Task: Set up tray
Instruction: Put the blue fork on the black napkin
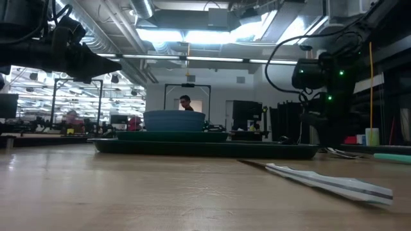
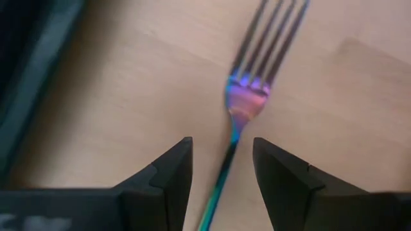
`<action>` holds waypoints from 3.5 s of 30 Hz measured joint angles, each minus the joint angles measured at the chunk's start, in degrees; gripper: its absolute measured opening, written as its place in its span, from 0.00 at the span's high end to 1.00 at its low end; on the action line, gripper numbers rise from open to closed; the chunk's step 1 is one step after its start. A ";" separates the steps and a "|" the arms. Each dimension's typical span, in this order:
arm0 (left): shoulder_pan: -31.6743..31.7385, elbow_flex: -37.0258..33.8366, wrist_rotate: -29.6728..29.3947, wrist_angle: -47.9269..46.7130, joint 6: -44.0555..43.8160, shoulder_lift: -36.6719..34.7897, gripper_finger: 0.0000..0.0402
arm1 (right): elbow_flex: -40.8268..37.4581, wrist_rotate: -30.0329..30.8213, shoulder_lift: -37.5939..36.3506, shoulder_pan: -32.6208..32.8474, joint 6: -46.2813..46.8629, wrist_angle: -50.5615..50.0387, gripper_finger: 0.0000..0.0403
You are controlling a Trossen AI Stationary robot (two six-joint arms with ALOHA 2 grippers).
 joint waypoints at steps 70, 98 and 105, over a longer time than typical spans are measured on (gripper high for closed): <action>-0.02 0.00 0.02 0.00 -1.60 0.00 0.99 | 11.82 -8.91 -1.05 -2.36 -16.10 4.18 0.97; 0.00 0.00 0.00 0.00 -1.49 0.00 0.99 | 13.68 -2.53 -11.98 20.91 -18.31 12.87 0.96; -0.02 0.00 0.00 0.00 -1.49 -0.02 0.99 | 13.68 5.88 -11.98 29.28 -14.04 12.87 0.96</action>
